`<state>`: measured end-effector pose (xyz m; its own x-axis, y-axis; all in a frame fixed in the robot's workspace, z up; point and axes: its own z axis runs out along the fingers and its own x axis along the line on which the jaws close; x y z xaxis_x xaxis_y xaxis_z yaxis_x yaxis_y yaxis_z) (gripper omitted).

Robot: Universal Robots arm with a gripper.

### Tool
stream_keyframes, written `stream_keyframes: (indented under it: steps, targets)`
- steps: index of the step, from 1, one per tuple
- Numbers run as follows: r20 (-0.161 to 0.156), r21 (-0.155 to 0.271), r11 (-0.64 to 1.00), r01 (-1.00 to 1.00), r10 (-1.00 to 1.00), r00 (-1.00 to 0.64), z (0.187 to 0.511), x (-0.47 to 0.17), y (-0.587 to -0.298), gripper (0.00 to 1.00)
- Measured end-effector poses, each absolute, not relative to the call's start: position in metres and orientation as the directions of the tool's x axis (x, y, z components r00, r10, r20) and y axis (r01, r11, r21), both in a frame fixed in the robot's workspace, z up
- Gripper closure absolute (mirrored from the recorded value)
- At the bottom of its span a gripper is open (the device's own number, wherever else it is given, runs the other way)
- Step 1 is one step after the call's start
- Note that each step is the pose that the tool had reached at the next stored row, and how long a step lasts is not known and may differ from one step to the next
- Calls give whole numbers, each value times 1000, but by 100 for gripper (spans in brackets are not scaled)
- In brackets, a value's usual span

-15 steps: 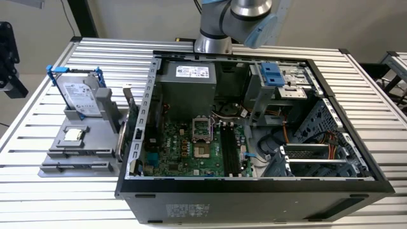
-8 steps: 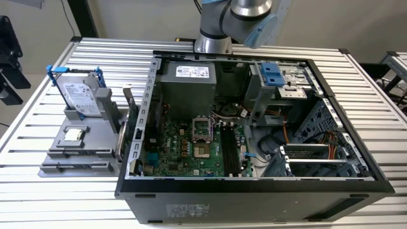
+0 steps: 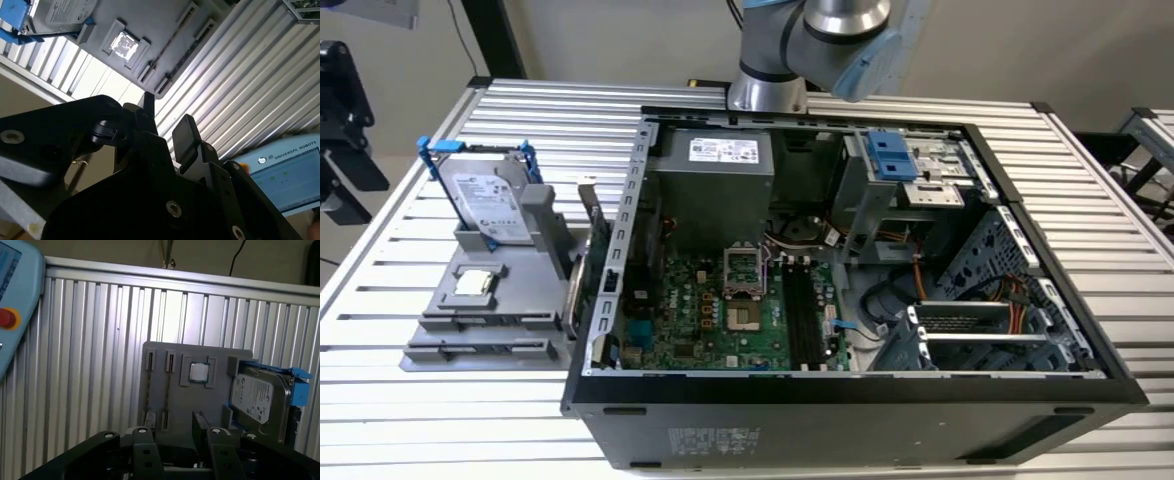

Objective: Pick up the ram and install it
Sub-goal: 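Pick up the ram and move it above insertion slot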

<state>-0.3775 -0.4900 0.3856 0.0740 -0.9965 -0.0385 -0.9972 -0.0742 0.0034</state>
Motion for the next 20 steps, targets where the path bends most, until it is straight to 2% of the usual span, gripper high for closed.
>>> stream_keyframes:
  steps: [20]
  targets:
    - [-37,3,-54,-999,-998,54,363,-377,-490,0]
